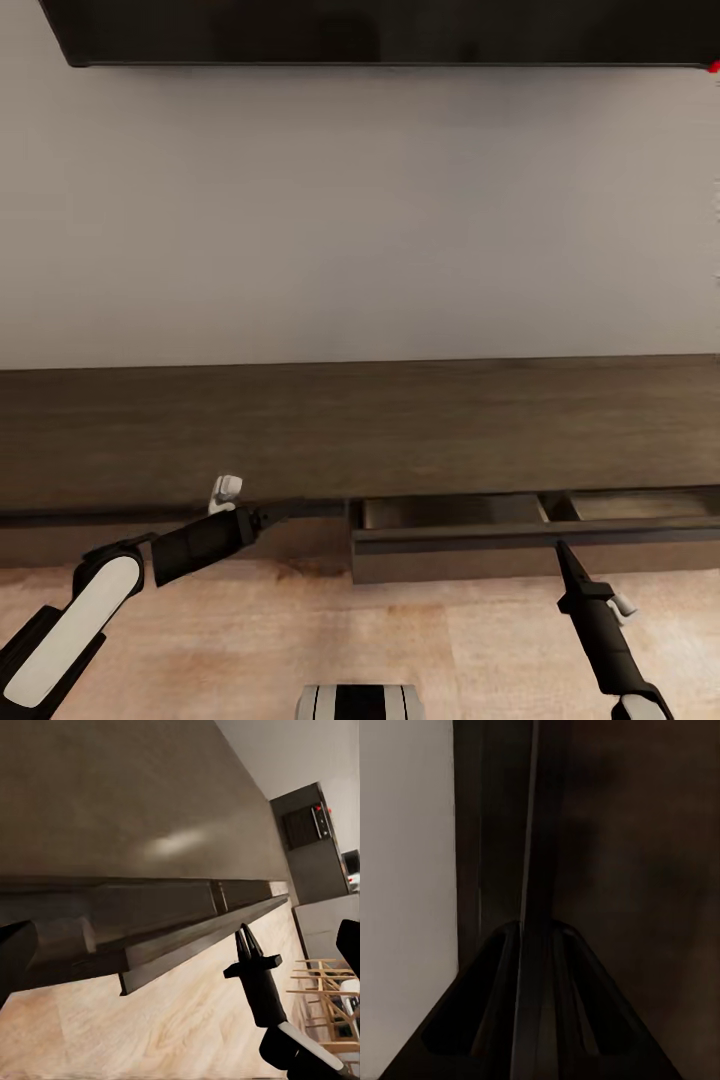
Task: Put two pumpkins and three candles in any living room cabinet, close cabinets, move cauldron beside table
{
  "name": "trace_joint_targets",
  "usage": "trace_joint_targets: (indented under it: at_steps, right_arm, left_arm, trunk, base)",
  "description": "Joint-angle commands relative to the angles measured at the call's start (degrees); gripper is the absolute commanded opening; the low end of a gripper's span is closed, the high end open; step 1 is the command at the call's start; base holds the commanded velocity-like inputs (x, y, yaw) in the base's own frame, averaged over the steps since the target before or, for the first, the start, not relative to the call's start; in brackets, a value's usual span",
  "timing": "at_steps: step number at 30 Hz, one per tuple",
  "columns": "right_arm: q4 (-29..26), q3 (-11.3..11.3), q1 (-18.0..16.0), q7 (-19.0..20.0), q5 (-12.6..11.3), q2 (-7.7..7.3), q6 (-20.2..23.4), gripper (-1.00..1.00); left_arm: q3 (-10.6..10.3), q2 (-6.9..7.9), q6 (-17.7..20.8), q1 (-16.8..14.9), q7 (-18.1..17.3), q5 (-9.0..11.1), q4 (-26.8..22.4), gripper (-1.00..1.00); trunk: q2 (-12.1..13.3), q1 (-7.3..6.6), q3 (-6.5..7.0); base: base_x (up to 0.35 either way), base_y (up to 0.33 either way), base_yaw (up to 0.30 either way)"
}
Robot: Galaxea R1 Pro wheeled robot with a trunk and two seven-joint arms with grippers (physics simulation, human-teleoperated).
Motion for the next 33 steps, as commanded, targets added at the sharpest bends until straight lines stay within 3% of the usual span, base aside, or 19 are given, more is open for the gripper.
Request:
trace_joint_targets:
  at_steps: [1, 20, 33]
  right_arm:
    - [-0.1, 0.0, 0.0, 0.5, -1.1, 0.0, 1.1, -1.0]
    - [-0.1, 0.0, 0.0, 0.5, -1.1, 0.0, 1.1, -1.0]
    - [-0.1, 0.0, 0.0, 0.5, -1.1, 0.0, 1.1, -1.0]
  left_arm:
    - [0.0, 0.03, 0.2, 0.0, 0.0, 0.2, 0.0, 1.0]
    - [0.0, 0.03, 0.2, 0.0, -0.1, 0.2, 0.0, 1.0]
    - [0.0, 0.03, 0.2, 0.0, -0.1, 0.2, 0.0, 1.0]
  trunk:
    - [0.0, -0.06, -0.03]
    - [0.0, -0.06, -0.03]
    - [0.0, -0.06, -0.03]
  base:
    - [-0.337, 0.0, 0.0]
    - [-0.284, 0.0, 0.0]
    - [-0.123, 0.0, 0.0]
